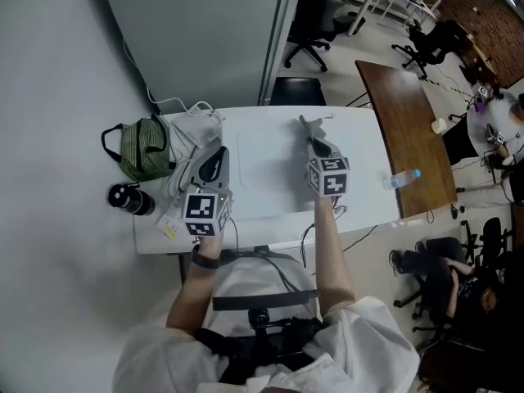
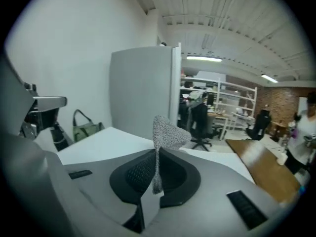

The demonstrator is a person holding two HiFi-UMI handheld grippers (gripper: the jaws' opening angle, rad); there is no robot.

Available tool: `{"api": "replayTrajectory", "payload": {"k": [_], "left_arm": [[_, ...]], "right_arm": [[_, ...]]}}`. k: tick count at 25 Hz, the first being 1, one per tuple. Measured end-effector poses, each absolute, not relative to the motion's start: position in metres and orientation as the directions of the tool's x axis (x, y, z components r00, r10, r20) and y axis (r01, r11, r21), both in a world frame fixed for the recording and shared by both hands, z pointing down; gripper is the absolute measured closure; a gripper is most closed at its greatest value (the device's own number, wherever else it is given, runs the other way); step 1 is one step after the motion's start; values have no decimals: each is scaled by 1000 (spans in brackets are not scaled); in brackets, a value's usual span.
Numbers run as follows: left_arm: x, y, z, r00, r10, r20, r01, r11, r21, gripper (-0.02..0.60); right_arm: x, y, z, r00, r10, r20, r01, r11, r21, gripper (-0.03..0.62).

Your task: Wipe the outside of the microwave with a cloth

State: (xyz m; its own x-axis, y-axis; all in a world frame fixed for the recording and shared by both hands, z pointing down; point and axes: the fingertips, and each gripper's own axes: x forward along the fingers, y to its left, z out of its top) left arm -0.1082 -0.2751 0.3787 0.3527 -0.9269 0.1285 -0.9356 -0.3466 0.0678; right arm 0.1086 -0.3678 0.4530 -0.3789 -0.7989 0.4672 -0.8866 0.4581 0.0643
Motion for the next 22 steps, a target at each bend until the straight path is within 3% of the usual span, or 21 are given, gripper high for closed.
{"api": "replayTrajectory", "payload": {"k": [6,10,15,22], "left_arm": [[-140,-262,387,280,-950,141,-960,-272,72,554],[-164,-255,396,217,-961,172,-976,-207,71,554],[-162,-250,399,216,-959,183,-976,-208,64,554],[-121,-258,399,292,-938,187,-956,-284,67,554]], "right_arm": [[-86,-288,441,-752,-513,415,-603,790,-116,576],[-143,-248,419,-883,-361,301,-443,852,-277,576],[-93,-271,441,-781,-485,394,-578,801,-159,576],[118,-330,467,-433,-759,486,-869,496,-1,576]]}}
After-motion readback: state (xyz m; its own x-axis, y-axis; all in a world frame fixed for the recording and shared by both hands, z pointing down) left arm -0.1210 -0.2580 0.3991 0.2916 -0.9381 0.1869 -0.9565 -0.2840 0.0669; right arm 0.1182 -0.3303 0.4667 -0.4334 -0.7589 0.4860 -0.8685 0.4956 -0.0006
